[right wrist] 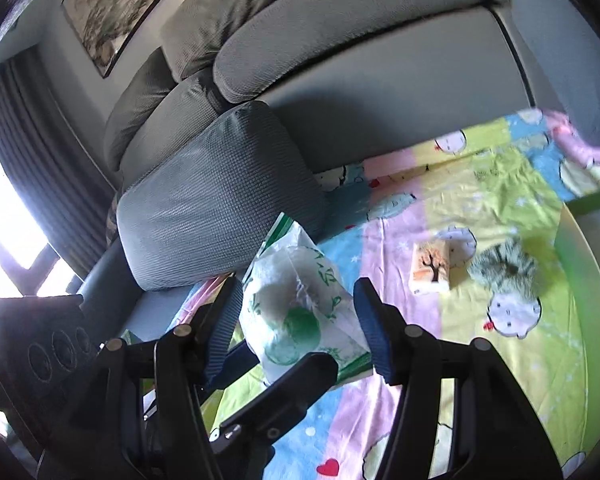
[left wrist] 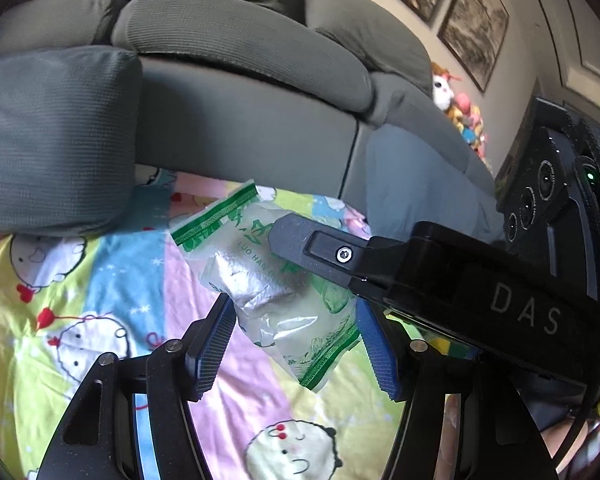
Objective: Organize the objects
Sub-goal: 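Carry the plastic bag with the right tool into the green box and release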
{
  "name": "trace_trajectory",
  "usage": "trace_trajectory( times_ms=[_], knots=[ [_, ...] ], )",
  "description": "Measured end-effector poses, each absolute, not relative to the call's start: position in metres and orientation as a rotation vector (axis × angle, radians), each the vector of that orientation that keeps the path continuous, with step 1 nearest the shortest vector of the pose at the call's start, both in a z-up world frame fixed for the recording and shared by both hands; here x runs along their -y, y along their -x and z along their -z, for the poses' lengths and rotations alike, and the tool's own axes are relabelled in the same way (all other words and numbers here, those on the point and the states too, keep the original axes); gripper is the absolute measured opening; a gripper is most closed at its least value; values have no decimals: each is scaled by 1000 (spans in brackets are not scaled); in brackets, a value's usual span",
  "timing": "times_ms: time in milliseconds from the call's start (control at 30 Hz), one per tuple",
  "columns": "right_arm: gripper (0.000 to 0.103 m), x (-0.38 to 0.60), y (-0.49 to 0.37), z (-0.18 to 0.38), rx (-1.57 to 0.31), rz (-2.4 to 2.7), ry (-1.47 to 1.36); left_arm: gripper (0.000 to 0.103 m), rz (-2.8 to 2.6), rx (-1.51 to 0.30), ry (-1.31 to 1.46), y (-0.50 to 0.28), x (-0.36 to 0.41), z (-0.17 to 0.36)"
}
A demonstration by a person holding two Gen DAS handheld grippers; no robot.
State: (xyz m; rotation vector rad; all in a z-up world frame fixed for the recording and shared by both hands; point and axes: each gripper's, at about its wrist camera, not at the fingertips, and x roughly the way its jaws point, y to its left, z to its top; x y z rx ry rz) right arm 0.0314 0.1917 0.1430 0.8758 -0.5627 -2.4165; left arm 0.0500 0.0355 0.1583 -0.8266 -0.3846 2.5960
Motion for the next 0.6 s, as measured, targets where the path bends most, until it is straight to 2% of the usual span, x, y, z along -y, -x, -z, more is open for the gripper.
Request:
trace_trajectory(
  times_ms=[333,600],
  knots=[
    [56,-275,-41,-142,707,2512,-849,63,-2458,196,786,-30,-127,-171],
    [56,-362,-49,-139,984,2615,-720,63,-2336,-63,738,-10,-211,-183]
  ],
)
